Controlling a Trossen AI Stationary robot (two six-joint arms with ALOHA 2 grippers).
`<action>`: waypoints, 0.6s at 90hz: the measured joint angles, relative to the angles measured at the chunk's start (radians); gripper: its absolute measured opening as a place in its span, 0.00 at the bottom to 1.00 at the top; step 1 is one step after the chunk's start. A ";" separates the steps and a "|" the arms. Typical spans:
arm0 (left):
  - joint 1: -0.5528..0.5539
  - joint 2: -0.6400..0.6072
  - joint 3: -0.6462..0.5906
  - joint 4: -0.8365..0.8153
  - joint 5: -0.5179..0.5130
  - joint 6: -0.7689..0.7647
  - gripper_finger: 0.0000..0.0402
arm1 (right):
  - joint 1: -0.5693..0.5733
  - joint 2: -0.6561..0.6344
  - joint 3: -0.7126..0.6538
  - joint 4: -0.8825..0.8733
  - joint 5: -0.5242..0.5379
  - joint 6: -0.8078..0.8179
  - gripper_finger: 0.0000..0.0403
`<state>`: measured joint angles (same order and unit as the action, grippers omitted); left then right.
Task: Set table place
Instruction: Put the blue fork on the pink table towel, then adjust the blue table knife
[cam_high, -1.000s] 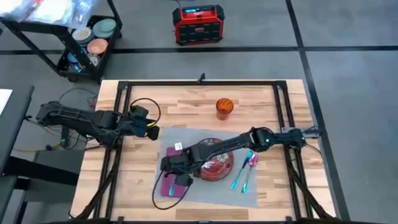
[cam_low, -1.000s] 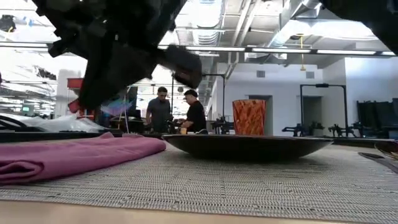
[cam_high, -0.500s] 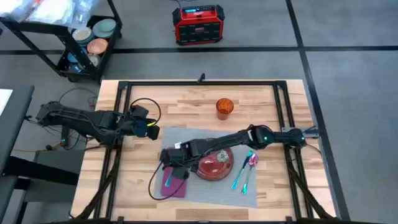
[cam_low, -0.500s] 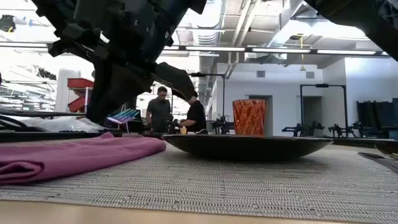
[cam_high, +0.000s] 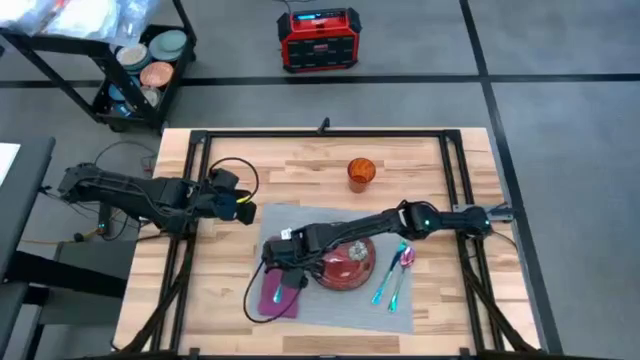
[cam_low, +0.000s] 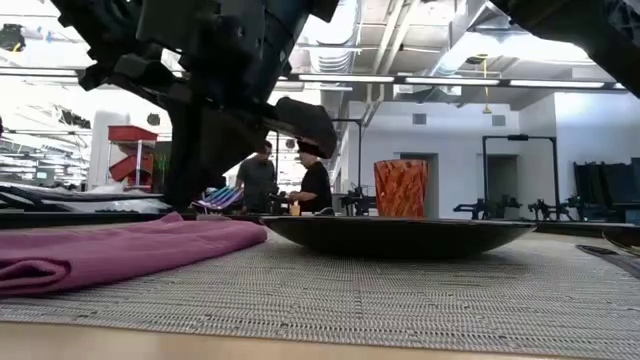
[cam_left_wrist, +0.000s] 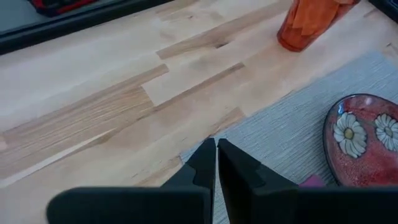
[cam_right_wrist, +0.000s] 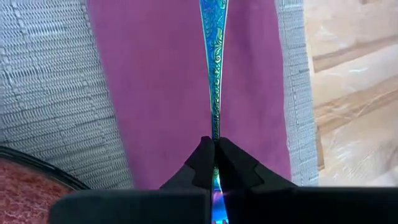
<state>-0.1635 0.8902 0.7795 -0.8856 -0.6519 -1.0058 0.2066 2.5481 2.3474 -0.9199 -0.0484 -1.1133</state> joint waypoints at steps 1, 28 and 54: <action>0.000 0.000 0.000 0.000 0.000 0.000 0.00 | 0.000 0.000 0.000 0.000 -0.006 0.000 0.00; 0.000 0.000 0.000 0.000 0.000 0.028 0.00 | 0.000 0.000 0.000 0.023 -0.033 0.005 0.06; 0.000 0.000 0.000 0.000 0.000 0.049 0.00 | 0.000 0.000 0.000 0.034 -0.024 0.054 0.19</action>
<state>-0.1635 0.8902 0.7795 -0.8852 -0.6518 -0.9568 0.2070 2.5481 2.3474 -0.8860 -0.0721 -1.0598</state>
